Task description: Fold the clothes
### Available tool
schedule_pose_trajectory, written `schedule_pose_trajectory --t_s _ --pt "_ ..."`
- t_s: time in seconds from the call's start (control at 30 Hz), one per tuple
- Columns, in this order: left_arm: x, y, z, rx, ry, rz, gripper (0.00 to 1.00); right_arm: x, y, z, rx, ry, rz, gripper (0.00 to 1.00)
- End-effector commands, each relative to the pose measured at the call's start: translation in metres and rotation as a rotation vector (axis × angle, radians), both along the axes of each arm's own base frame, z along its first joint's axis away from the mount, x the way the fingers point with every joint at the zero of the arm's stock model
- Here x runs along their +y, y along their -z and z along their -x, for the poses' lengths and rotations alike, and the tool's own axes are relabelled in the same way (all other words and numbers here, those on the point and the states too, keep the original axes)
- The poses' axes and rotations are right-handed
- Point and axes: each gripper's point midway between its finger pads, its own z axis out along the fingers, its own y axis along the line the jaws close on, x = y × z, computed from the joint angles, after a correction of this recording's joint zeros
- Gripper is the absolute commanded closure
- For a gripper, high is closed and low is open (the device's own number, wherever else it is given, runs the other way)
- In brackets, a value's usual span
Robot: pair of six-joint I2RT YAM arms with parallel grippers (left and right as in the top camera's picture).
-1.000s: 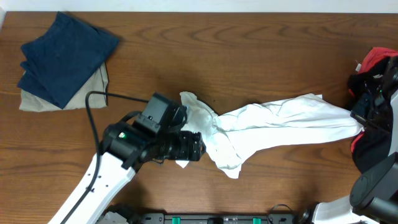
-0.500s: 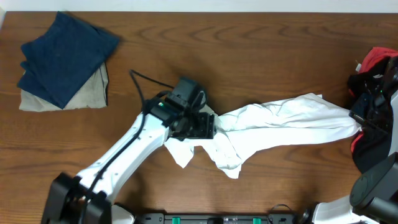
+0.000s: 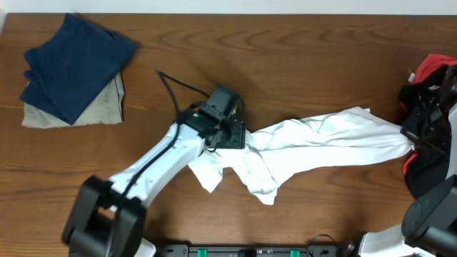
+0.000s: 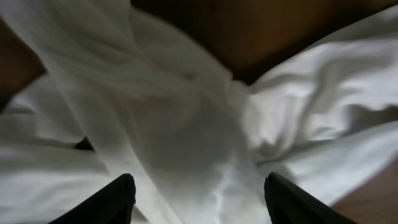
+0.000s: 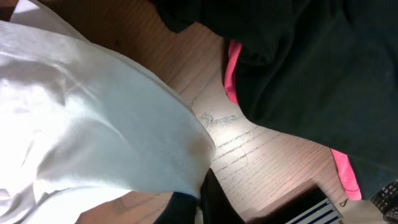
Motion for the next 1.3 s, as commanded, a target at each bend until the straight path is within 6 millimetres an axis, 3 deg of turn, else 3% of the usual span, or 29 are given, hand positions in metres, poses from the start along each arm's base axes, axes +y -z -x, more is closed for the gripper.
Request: schedule_pose_trajectory --t_s 0.0,0.1,0.23,0.3,0.4,0.5,0.6,0.67,0.77,0.97,1.27 --pt "0.002 0.022 0.003 0.038 0.015 -0.056 0.42 0.002 -0.006 -0.004 -0.024 -0.022 -0.005 0.99" --pt "0.009 0.028 0.003 0.05 0.009 -0.084 0.92 0.003 -0.006 -0.005 -0.027 -0.029 -0.012 0.99" --pt "0.03 0.013 0.002 0.064 -0.025 -0.095 0.94 0.003 -0.006 -0.005 -0.029 -0.029 -0.011 0.99" --pt "0.052 0.0 0.004 0.063 -0.073 -0.125 0.94 0.003 -0.006 -0.006 -0.03 -0.029 -0.01 0.99" --pt "0.091 -0.015 0.006 0.055 -0.155 -0.201 0.93 0.003 -0.006 -0.006 -0.03 -0.029 -0.01 0.99" --pt "0.114 -0.022 0.013 0.083 -0.21 -0.227 0.87 0.002 -0.006 -0.006 -0.033 -0.028 -0.009 0.99" --pt "0.122 -0.02 0.024 0.135 -0.228 -0.243 0.5 0.002 -0.006 -0.006 -0.032 -0.028 -0.009 0.99" --pt "0.123 -0.019 0.03 0.158 -0.224 -0.25 0.42 0.002 -0.006 -0.006 -0.032 -0.033 -0.009 0.99" --pt "0.113 -0.02 0.036 0.192 -0.208 -0.191 0.41 0.003 -0.006 -0.006 -0.03 -0.036 -0.01 0.99" --pt "0.064 -0.032 0.049 0.268 -0.123 0.049 0.42 0.003 -0.006 -0.005 -0.029 -0.035 -0.01 0.99" --pt "0.035 -0.027 0.065 0.248 -0.004 0.037 0.42 0.003 -0.006 -0.004 -0.025 -0.035 -0.012 0.99"
